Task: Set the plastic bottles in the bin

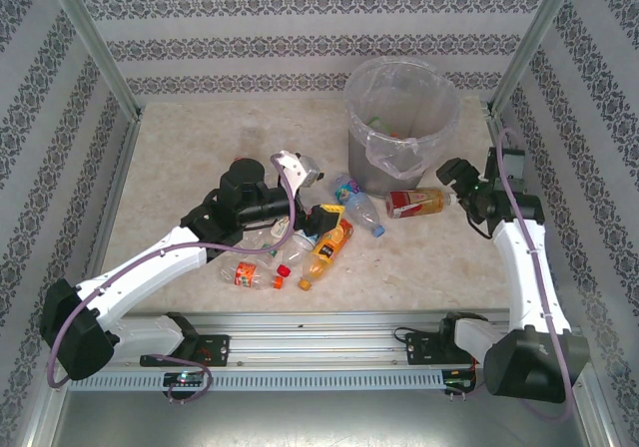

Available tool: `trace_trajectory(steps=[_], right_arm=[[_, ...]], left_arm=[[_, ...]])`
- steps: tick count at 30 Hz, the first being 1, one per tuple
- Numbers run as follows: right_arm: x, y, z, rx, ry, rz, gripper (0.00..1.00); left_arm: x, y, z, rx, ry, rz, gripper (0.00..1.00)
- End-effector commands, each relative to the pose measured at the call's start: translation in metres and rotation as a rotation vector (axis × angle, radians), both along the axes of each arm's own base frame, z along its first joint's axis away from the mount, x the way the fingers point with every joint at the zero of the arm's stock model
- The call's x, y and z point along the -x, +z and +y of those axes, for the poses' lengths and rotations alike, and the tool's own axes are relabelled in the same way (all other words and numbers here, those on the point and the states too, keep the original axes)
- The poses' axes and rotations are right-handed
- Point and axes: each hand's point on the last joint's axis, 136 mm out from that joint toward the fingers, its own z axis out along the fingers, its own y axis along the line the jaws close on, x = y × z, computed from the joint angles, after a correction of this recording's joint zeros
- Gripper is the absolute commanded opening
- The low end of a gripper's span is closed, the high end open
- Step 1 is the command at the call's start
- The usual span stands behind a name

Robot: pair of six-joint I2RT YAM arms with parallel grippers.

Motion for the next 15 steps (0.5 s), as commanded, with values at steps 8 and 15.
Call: trace_trajectory(steps=[8,15], right_arm=[[-0.025,-0.071,0.001,-0.246,-0.179,0.040,0.96],[-0.035,-0.104,0.000,-0.346,-0.282,0.069,0.98]], left_arm=[[0.027,0.016,-0.007,-0.009,-0.132,-0.086,1.00],[0.028,0.009,-0.010,-0.053,-0.138,-0.090,1.00]])
